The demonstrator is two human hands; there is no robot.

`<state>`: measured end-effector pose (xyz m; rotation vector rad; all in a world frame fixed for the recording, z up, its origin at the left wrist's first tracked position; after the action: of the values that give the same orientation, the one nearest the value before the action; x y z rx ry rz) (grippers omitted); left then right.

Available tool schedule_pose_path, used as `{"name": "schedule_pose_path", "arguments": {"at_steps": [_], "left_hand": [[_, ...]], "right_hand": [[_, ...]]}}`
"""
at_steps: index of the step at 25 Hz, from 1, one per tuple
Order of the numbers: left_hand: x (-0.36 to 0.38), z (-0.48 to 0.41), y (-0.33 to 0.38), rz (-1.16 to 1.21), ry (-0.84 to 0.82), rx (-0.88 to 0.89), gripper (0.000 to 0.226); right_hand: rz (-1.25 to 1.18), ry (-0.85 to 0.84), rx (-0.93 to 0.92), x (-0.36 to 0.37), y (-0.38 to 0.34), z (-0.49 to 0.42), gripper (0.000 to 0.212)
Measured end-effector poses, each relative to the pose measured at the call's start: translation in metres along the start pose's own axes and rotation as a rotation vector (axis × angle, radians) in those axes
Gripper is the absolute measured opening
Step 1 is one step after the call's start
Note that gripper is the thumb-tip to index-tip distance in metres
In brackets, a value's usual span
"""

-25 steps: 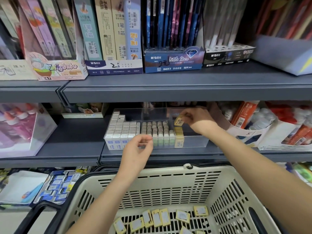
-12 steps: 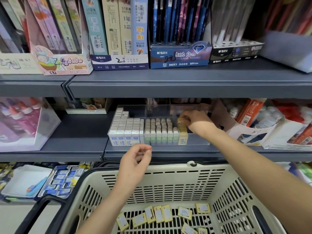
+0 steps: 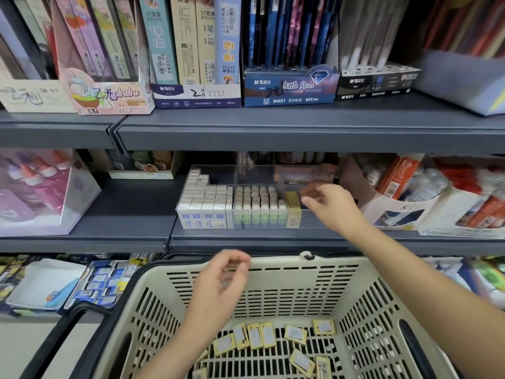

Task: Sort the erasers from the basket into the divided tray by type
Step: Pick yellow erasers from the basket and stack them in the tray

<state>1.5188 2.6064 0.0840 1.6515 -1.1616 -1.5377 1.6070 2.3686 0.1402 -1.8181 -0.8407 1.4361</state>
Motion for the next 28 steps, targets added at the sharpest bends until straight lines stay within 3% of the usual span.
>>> {"name": "schedule_pose_path", "arguments": {"at_steps": [2, 5, 8, 11, 14, 17, 19, 21, 25, 28], "left_hand": [[0.008, 0.015, -0.013, -0.103, -0.163, -0.036, 0.018], [0.018, 0.027, -0.044, -0.223, -0.284, -0.141, 0.016], [0.024, 0.035, -0.090, -0.332, -0.307, -0.336, 0.015], [0.027, 0.052, -0.134, -0.460, -0.410, -0.487, 0.024], [0.027, 0.061, -0.158, -0.600, -0.467, -0.492, 0.032], [0.037, 0.055, -0.160, -0.684, -0.476, -0.387, 0.037], [0.047, 0.054, -0.166, -0.671, -0.501, -0.419, 0.041], [0.056, 0.056, -0.175, -0.717, -0.555, -0.430, 0.043], [0.069, 0.056, -0.186, -0.938, -0.586, -0.267, 0.049], [0.064, 0.053, -0.186, -0.840, -0.505, -0.286, 0.035]], "right_hand": [[-0.122, 0.003, -0.060, 0.006, -0.011, 0.042, 0.010], [-0.160, -0.178, -0.058, 0.041, -0.007, 0.100, 0.012], [-0.001, -0.479, 0.003, 0.097, 0.026, 0.149, 0.007], [0.258, -0.693, 0.147, 0.139, 0.080, 0.179, 0.025], [0.426, -0.675, 0.185, 0.155, 0.113, 0.186, 0.043], [0.480, -0.646, 0.074, 0.172, 0.120, 0.176, 0.055], [0.503, -0.696, 0.054, 0.186, 0.122, 0.174, 0.060], [0.501, -0.709, 0.064, 0.198, 0.126, 0.175, 0.062], [0.477, -0.647, 0.003, 0.202, 0.133, 0.173, 0.061], [0.427, -0.658, -0.002, 0.202, 0.137, 0.171, 0.054]]}}
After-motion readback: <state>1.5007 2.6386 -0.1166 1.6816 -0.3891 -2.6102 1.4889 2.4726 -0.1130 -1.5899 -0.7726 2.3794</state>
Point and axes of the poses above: each hand's wrist, its own z-axis away from the middle knuckle, its own x-axis out of the palm, y = z × x, the point moved 4 cm from there along -z, towards the middle knuckle, and after that the axes turned 13 degrees about -z, right-handed, at the moved point
